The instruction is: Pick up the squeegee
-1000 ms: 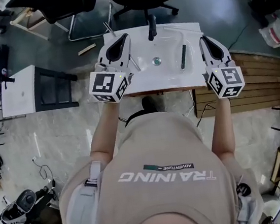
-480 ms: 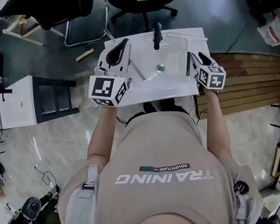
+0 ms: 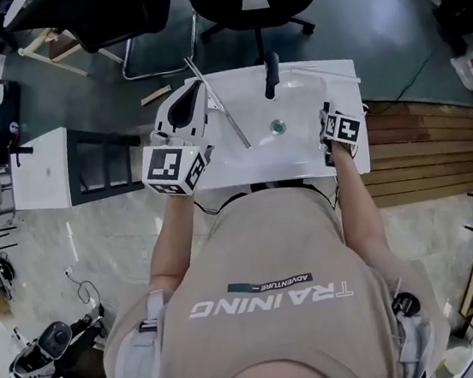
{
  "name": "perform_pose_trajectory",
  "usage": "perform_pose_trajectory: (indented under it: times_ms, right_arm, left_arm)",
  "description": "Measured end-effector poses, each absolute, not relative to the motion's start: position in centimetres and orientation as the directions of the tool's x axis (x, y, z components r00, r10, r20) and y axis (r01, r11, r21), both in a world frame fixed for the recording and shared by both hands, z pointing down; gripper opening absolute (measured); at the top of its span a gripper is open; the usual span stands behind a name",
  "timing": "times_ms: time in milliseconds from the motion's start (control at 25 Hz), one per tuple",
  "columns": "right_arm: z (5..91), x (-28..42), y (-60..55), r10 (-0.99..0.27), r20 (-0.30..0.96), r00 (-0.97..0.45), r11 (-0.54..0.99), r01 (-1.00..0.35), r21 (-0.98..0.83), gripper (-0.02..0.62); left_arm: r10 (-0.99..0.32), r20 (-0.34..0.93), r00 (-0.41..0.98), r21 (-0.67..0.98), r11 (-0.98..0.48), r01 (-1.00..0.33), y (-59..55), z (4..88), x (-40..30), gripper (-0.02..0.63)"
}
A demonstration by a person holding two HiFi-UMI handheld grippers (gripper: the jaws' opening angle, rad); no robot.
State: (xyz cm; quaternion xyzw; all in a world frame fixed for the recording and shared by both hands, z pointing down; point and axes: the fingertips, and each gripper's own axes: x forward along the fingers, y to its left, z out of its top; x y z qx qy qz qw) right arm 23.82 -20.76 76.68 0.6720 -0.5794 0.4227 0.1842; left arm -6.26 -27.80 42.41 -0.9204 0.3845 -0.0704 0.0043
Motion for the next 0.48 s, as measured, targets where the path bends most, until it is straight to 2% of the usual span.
perform_pose_trajectory:
  times_ms: [480]
  right_arm:
    - [82.4, 24.4, -20.9, -0.494, 0.870, -0.001, -0.336, -0.922, -0.191, 0.196]
  left_arm:
    - [-0.755, 0.139, 0.641, -0.080, -0.654, -0.753, -27.8, 41.8, -7.3, 0.012]
